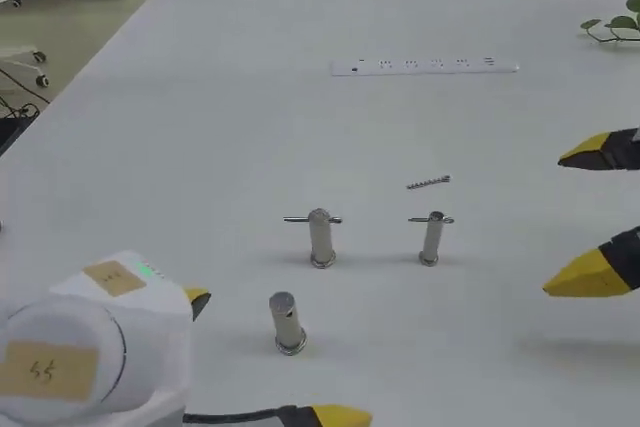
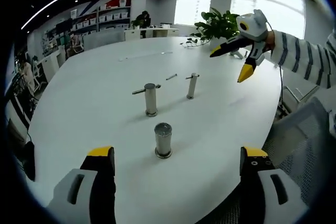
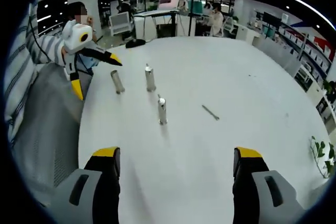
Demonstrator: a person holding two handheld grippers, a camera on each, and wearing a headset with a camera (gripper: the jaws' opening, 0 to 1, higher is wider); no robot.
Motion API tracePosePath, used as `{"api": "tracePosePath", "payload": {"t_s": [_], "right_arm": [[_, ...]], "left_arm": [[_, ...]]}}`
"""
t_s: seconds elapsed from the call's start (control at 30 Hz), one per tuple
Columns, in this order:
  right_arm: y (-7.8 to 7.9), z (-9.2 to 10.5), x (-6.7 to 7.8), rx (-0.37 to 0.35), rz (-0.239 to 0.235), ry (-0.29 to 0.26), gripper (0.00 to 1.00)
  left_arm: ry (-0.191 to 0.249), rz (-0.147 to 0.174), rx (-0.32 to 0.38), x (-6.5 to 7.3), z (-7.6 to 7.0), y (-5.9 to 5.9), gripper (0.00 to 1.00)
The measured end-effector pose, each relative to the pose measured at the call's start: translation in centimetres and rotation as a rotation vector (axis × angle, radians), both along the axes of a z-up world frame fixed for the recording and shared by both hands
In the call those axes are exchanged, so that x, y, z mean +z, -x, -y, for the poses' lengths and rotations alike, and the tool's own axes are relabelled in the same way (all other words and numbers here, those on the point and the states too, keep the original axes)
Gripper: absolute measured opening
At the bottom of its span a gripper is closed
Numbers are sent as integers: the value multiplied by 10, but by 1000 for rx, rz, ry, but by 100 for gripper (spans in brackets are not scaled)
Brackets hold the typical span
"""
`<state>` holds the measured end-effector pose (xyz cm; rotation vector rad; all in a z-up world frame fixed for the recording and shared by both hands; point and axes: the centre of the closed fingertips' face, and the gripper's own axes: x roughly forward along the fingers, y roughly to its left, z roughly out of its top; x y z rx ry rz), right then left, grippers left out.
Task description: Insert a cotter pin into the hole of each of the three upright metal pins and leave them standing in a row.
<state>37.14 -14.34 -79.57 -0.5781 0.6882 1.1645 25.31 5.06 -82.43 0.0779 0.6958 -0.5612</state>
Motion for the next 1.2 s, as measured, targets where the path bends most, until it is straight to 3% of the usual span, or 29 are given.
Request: {"api": "tracePosePath", "payload": {"t_s": [0.17,0.37,0.5,0.77,0.93,1.03,1.2], "right_arm": [[-19,-3,2,51,13,45,88],[-42,-12,-4,117,19,91,86],[-57,-23,-9,158,38,115,82],[-69,-46,-23,258,44,143,78],[-70,-55,-33,296,17,156,70],[-72,-56,-40,319,9,185,69],[-78,-59,-53,341,-30,220,62]], "left_arm": [[-32,29,-22,5,-5,-2,99],[-57,19,-35,9,-11,-5,99],[-49,14,-13,11,-15,-9,99],[-36,1,35,12,-22,-11,99],[-39,-9,40,11,-24,-9,99],[18,-49,79,10,-24,-8,99],[18,-47,76,9,-26,-8,99]]}}
